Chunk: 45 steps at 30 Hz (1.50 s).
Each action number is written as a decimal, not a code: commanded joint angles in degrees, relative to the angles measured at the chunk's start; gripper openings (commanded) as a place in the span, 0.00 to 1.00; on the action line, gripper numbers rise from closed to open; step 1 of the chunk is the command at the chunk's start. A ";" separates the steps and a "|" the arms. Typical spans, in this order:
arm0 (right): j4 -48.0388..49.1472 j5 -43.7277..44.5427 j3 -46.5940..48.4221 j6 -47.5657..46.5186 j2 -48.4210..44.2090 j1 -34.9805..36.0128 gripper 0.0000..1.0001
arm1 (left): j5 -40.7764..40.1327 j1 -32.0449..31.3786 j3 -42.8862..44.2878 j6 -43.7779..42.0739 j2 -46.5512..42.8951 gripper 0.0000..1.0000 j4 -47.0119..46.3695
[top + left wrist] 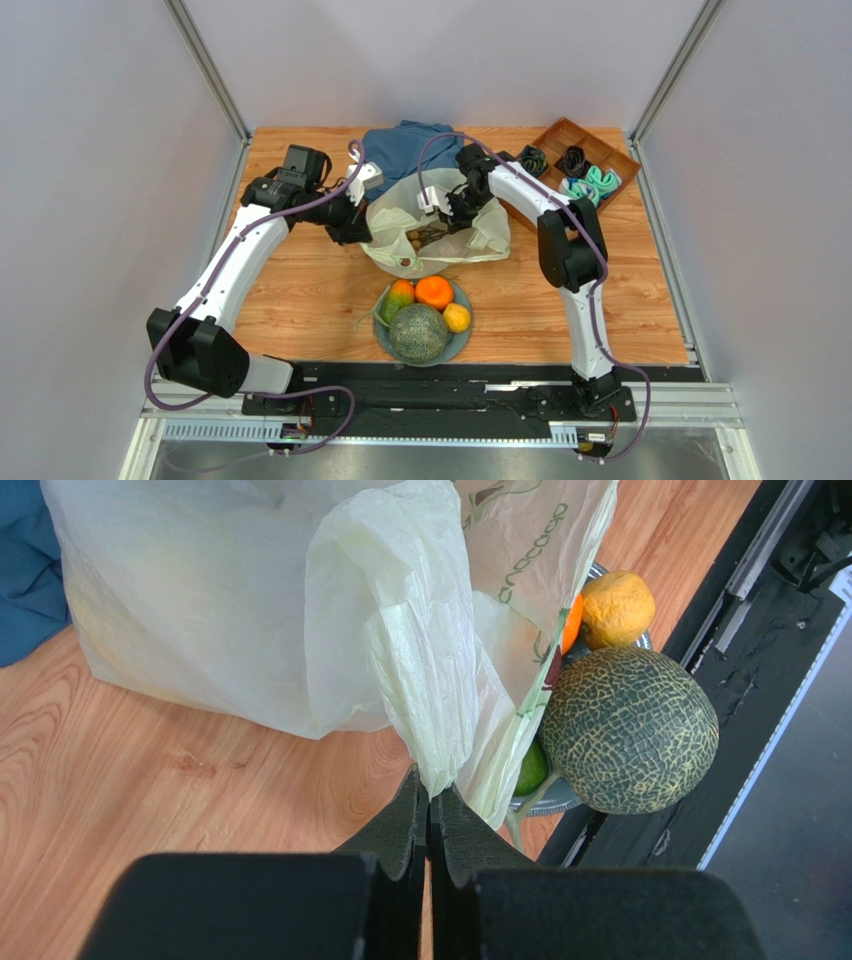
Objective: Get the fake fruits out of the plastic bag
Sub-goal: Take out the fake fruit from the plastic bag.
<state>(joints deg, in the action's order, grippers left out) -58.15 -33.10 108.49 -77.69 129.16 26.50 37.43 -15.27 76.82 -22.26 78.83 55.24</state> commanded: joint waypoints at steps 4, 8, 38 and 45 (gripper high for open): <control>-0.65 -3.28 -6.43 -0.01 -16.12 0.22 0.00 | 0.63 0.15 -0.09 0.90 -2.45 0.00 -3.21; 0.84 -2.58 -8.03 4.38 -21.05 0.30 0.00 | 0.19 0.15 -0.52 1.08 -3.24 0.00 -4.00; 4.62 -4.41 -19.97 37.96 -53.05 3.38 0.00 | -11.76 0.15 11.16 17.87 8.01 0.00 -17.62; 7.78 -10.66 -22.43 43.58 -47.78 8.29 0.00 | -12.91 0.15 9.67 16.29 5.99 0.00 -18.15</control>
<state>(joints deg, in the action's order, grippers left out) -53.78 -37.89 87.72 -38.96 79.42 32.32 25.21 -15.27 85.25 -5.82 87.61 39.11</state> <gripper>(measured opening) 0.010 0.008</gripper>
